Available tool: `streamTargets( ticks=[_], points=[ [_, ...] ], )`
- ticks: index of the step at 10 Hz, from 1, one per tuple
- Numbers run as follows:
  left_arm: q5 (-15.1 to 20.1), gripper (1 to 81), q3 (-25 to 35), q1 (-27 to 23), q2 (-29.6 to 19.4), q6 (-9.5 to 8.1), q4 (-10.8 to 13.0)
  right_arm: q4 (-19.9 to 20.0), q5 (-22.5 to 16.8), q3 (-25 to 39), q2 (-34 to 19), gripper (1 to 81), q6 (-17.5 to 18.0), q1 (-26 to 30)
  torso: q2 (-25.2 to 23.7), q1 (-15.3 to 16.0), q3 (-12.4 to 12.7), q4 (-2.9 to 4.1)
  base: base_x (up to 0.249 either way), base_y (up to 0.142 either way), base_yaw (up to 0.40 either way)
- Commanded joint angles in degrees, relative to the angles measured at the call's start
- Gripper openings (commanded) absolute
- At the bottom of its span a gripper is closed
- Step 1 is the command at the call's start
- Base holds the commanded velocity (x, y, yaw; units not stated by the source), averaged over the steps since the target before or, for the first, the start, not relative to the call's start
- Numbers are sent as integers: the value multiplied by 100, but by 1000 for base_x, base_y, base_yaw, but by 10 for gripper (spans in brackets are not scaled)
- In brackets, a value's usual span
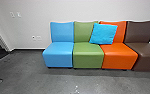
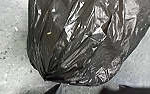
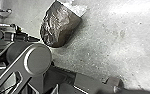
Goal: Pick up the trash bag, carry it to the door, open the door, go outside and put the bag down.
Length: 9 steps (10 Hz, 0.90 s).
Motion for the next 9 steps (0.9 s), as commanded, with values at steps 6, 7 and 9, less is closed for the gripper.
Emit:
streamTargets(
  ticks=[6,7,9],
  points=[
    [1111,811,-1,-1517,246,-15,492,107,-463,-87,-190,811,6,472,-1589,997,-13,0,0,0,0],
    [1111,811,-54,-1517,299,-7,501,106,-463,-69,-181,811,6,481,-1795,1126,-510,0,0,0,0],
    [1102,811,-185,-1456,387,3,501,124,-463,-60,-163,811,6,533,-1953,1307,-660,0,0,0,0]
  ],
)
